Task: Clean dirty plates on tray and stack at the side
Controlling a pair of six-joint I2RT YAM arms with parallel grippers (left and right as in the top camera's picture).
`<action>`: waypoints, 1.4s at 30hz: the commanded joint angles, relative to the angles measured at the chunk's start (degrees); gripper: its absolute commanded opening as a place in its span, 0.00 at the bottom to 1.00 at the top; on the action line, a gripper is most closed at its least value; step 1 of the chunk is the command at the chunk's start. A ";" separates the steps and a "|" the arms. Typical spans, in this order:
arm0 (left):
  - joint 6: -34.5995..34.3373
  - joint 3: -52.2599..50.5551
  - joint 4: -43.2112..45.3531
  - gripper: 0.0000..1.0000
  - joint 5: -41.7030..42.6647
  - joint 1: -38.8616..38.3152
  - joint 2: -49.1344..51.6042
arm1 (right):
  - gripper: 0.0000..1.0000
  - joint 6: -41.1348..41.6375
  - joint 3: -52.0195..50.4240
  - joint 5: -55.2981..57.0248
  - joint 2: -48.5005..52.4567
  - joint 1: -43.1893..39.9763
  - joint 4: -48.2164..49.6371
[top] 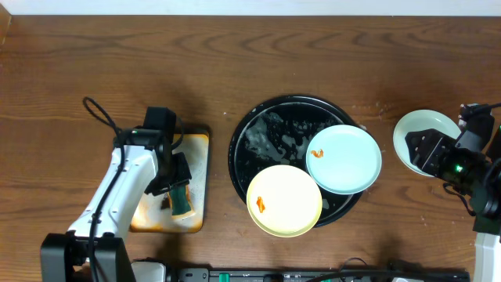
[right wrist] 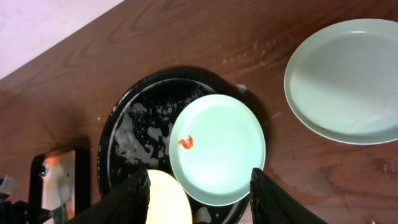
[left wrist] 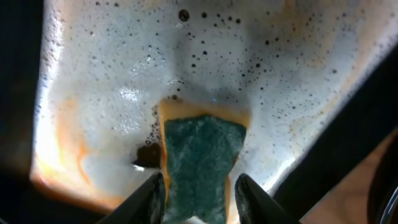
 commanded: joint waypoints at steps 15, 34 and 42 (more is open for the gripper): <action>-2.95 -13.94 25.31 0.08 1.22 -0.02 2.23 | 0.50 -0.76 0.04 0.17 -0.07 0.39 -0.24; 6.25 -4.04 17.29 0.34 4.44 -0.02 2.21 | 0.50 -0.74 0.04 0.17 -0.07 0.42 -0.26; 5.79 -8.28 18.75 0.08 3.76 -0.07 2.34 | 0.50 -0.74 0.04 0.17 -0.04 0.42 -0.26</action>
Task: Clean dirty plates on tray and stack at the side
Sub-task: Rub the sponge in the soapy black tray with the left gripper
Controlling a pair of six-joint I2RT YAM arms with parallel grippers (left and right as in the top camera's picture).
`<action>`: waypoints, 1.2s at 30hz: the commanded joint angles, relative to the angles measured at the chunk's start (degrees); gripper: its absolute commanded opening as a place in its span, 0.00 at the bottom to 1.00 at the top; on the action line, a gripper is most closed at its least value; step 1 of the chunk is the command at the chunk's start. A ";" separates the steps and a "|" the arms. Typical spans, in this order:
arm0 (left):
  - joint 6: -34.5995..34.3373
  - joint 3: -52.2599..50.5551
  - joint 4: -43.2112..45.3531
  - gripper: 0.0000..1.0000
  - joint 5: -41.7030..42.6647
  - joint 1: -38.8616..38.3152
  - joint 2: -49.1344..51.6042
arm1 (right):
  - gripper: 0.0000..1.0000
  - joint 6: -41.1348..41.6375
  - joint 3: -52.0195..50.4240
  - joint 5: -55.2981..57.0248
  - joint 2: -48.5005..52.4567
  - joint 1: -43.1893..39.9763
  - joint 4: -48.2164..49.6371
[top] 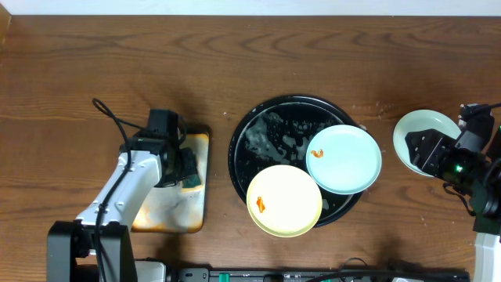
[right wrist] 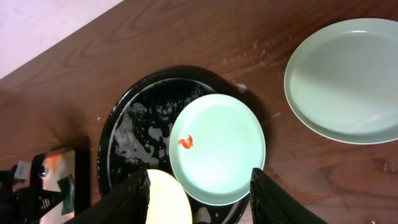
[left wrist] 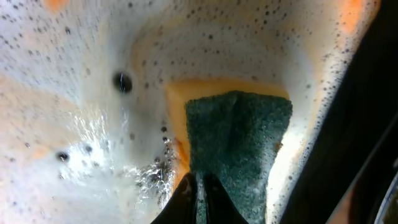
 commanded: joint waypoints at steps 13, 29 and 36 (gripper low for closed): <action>0.20 1.73 -3.63 0.17 -1.49 -0.02 0.24 | 0.51 -8.94 -0.02 -4.46 0.00 0.46 -0.76; 0.20 1.68 -7.21 0.25 -1.33 -0.94 -0.39 | 0.47 -8.66 -0.55 -5.05 7.13 0.46 -5.95; 0.15 -2.49 -0.11 0.08 -1.44 -2.62 5.29 | 0.46 -8.68 -0.55 -5.07 7.82 0.46 -5.97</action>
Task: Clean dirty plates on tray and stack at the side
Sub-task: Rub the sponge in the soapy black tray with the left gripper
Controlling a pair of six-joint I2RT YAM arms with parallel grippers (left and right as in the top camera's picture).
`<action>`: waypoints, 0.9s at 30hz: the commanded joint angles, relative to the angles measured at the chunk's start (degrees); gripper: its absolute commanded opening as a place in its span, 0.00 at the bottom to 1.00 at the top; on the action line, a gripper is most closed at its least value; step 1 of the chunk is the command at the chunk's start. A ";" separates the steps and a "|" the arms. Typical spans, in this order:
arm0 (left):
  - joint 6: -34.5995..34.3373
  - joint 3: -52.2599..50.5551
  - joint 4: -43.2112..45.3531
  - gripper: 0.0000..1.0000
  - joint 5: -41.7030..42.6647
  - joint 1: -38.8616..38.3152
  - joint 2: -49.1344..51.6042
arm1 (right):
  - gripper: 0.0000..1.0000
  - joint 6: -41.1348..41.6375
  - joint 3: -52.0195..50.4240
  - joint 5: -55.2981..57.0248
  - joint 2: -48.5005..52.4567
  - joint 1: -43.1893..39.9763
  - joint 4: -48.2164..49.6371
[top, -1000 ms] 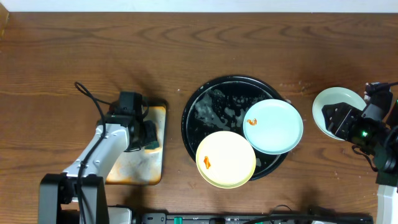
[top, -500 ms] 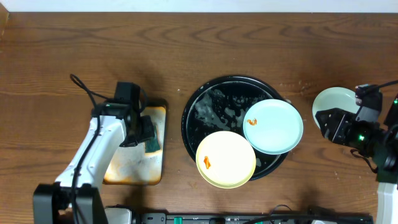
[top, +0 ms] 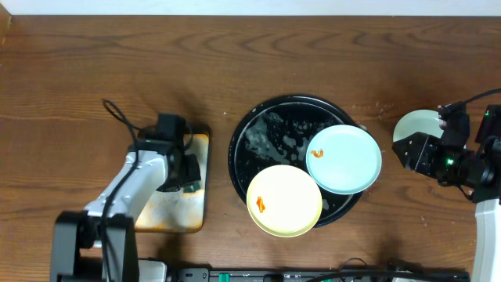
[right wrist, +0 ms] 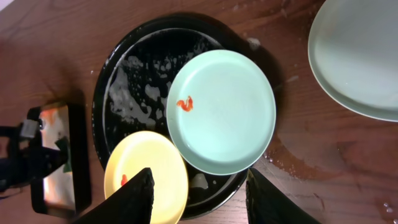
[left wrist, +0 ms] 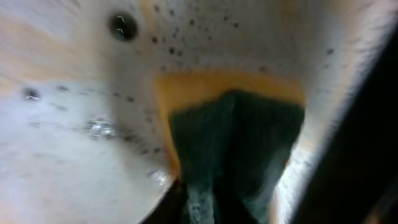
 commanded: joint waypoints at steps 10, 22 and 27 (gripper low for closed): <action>-0.98 0.81 -1.77 0.07 -10.64 0.17 4.63 | 0.45 -0.74 -0.42 -1.09 -0.09 0.46 -0.39; -0.98 9.46 -11.65 0.39 -10.40 0.15 -4.48 | 0.45 -0.74 -0.42 -1.07 -0.09 0.46 -0.35; -1.46 7.65 -9.79 0.40 -7.82 0.15 -2.95 | 0.45 -0.74 -0.42 -1.07 -0.09 0.46 -0.35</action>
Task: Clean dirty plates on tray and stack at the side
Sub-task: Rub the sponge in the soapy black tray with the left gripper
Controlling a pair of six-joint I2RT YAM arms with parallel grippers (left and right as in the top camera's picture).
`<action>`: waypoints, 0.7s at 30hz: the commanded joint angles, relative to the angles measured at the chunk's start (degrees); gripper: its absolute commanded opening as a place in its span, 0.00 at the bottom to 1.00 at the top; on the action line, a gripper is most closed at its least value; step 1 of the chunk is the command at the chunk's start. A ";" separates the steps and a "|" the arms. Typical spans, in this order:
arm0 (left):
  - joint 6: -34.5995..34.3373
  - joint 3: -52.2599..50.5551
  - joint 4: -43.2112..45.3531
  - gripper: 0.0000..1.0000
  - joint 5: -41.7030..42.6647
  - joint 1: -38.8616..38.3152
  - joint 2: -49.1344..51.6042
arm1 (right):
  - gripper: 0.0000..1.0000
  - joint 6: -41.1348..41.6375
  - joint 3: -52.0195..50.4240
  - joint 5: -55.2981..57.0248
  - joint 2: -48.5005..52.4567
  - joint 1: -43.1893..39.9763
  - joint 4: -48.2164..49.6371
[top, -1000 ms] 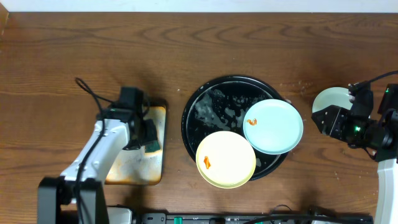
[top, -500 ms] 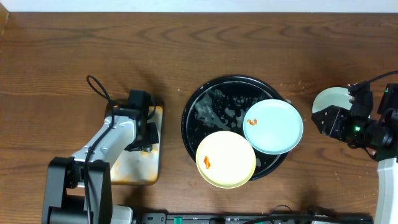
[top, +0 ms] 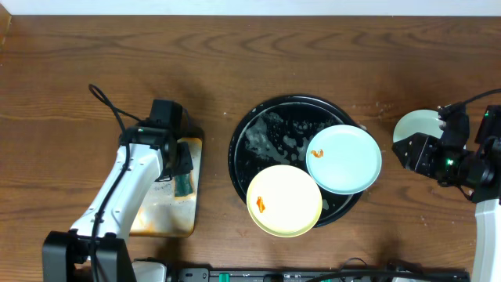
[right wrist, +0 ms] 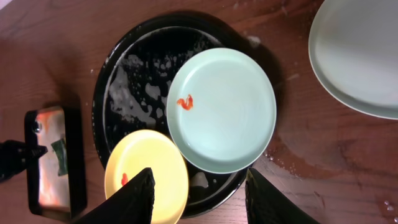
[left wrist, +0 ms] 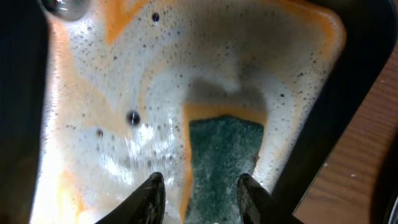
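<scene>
A black round tray (top: 258,133) holds a yellow plate (top: 284,200) and a pale mint plate (top: 344,159), each with an orange smear. A clean pale green plate (top: 419,125) lies on the wood to the right. A green-topped yellow sponge (left wrist: 224,158) lies in the foam of the soapy rectangular tray (top: 160,211). My left gripper (left wrist: 200,183) is open just above the sponge, one finger on each side. Over the table's right side, my right gripper (right wrist: 199,180) is open and holds nothing; it hangs beside the green plate.
The soapy tray (right wrist: 53,155) sits left of the black tray (right wrist: 134,87), with a strip of bare wood between them. Wet spots mark the wood (right wrist: 292,155) by the black tray's right rim. A cable (top: 106,106) loops behind my left arm.
My left gripper was shut on the sponge; now its fingers stand apart and higher, with the sponge lying in the foam. The soapy tray has turned slightly. My right arm has not moved.
My left gripper first stood open round the sponge low in the soapy tray. Then it was shut on the sponge nearer the tray's right edge, twice over. Meanwhile my right gripper shifted toward the black tray. Now the sponge lies free in the foam.
</scene>
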 commanded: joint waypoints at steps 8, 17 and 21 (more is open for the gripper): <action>-1.81 -7.15 5.86 0.11 6.88 0.28 4.94 | 0.45 -0.74 -0.39 -1.05 -0.09 0.46 0.04; -1.75 -8.72 17.27 0.09 6.84 -0.83 11.10 | 0.45 -0.74 -0.39 -1.05 -0.09 0.46 -0.02; -1.77 -8.70 20.37 0.08 6.80 -0.81 13.05 | 0.45 -0.74 -0.39 -1.05 -0.09 0.46 -0.02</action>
